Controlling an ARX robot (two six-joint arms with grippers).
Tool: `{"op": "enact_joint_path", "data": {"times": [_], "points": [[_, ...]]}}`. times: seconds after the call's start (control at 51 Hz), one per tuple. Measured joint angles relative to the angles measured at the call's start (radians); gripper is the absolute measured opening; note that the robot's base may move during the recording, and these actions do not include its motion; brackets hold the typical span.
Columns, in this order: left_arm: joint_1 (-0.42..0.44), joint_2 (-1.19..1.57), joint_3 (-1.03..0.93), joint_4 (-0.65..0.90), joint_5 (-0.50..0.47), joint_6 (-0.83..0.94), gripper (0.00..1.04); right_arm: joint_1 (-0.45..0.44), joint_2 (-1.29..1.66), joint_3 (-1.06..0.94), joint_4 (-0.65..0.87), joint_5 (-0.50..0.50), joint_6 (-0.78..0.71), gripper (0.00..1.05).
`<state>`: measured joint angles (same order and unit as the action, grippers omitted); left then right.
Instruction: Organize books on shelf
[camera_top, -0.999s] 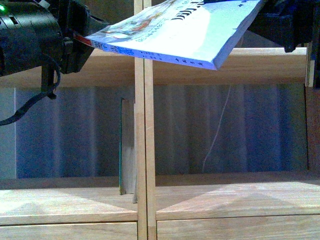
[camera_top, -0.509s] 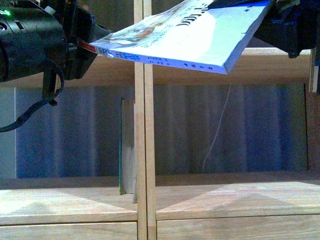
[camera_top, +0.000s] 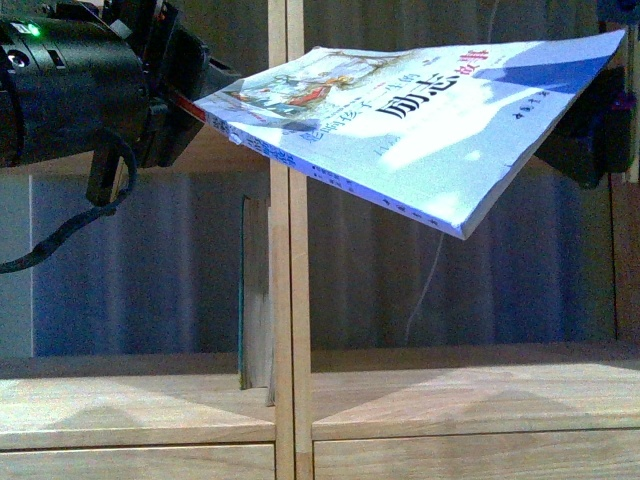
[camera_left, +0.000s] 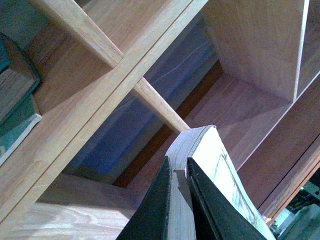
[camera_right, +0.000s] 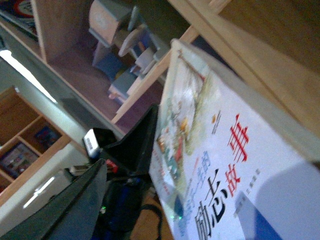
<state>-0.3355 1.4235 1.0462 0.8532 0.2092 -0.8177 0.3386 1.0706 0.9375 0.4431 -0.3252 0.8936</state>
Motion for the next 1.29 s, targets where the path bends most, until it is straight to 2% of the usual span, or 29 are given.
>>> {"op": "enact_joint_path", "data": {"times": [0.059,0.255,0.47,0.588,0.744,0.862,1.019,1.293], "points": [[0.010,-0.012,0.000,-0.032,0.000,0.035,0.07,-0.028,0.004,0.001,-0.006,0.049,-0.053,0.99],[0.065,-0.043,0.000,-0.109,-0.003,0.149,0.07,-0.100,0.033,0.003,-0.010,0.150,-0.218,0.98],[0.133,-0.079,0.000,-0.173,-0.016,0.251,0.07,-0.150,0.079,-0.012,0.009,0.272,-0.462,0.98],[0.143,-0.114,0.000,-0.224,-0.029,0.345,0.07,-0.185,0.082,-0.045,0.036,0.285,-0.544,0.98],[0.165,-0.163,-0.019,-0.278,-0.122,0.680,0.07,-0.235,0.075,-0.117,0.066,0.266,-0.604,0.98],[0.208,-0.193,-0.063,-0.276,-0.130,0.935,0.07,-0.274,0.061,-0.154,0.076,0.248,-0.605,0.98],[0.270,-0.180,-0.076,-0.242,-0.083,1.068,0.07,-0.284,0.034,-0.194,0.092,0.234,-0.605,0.98],[0.392,-0.020,-0.028,-0.110,0.024,1.115,0.07,-0.288,-0.068,-0.317,0.151,0.177,-0.602,0.98]]}}
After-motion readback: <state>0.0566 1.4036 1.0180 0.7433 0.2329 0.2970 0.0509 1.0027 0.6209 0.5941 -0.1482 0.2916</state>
